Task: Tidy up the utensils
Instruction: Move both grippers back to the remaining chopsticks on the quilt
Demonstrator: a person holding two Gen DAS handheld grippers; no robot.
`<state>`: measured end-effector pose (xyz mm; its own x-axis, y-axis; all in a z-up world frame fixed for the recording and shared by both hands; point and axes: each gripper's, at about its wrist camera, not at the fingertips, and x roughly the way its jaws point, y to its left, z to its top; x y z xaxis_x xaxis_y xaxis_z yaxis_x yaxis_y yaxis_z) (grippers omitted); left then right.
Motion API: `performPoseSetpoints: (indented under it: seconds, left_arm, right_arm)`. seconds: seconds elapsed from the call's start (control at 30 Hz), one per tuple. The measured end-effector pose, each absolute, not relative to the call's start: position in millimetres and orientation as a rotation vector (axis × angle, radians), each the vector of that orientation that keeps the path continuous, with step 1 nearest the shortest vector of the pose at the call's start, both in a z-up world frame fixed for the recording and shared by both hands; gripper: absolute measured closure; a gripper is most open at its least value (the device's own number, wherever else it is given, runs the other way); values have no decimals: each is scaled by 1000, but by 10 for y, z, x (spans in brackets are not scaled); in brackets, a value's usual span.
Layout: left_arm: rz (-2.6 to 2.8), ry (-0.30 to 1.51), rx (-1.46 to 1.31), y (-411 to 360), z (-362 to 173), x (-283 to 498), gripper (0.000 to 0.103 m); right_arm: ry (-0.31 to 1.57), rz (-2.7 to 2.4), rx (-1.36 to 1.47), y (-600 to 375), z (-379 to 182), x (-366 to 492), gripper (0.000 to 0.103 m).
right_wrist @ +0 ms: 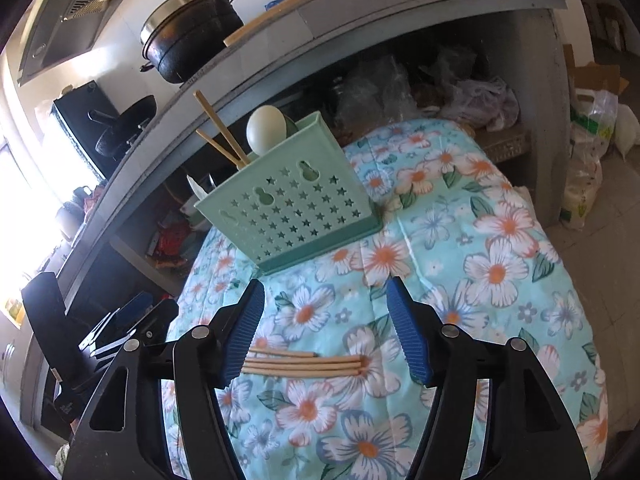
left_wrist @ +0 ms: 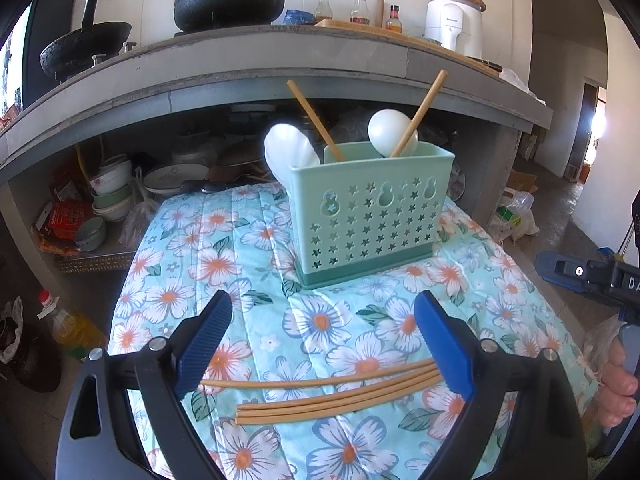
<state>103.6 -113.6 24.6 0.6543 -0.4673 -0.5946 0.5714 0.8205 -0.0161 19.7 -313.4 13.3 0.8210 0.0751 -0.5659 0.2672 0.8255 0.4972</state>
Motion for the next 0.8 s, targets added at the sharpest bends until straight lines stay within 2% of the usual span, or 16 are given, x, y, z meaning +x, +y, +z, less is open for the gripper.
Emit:
performPoseSetpoints:
  seconds: [0.07,0.43,0.53,0.7,0.8]
  left_arm:
    - [-582,634,190,-1150,199,1037,13]
    - [-600,653,393,-1363,-183,834,13]
    - [-646,678,427,-1427,-289,768,22]
    - [-688,658,567,-1599,-459,625,47]
    - [-714,613,693,-1714,-560,509,57]
  right_arm:
    - [626,-115,597,-3124,67,195,38]
    - [679,-126,630,-3255,-109,210,37]
    - [684,-137,645,-3314,-133,205,38]
    - [689,-145,676,-3400,-172,196,38]
    - [690,-146,681,-3421,-180,201,38]
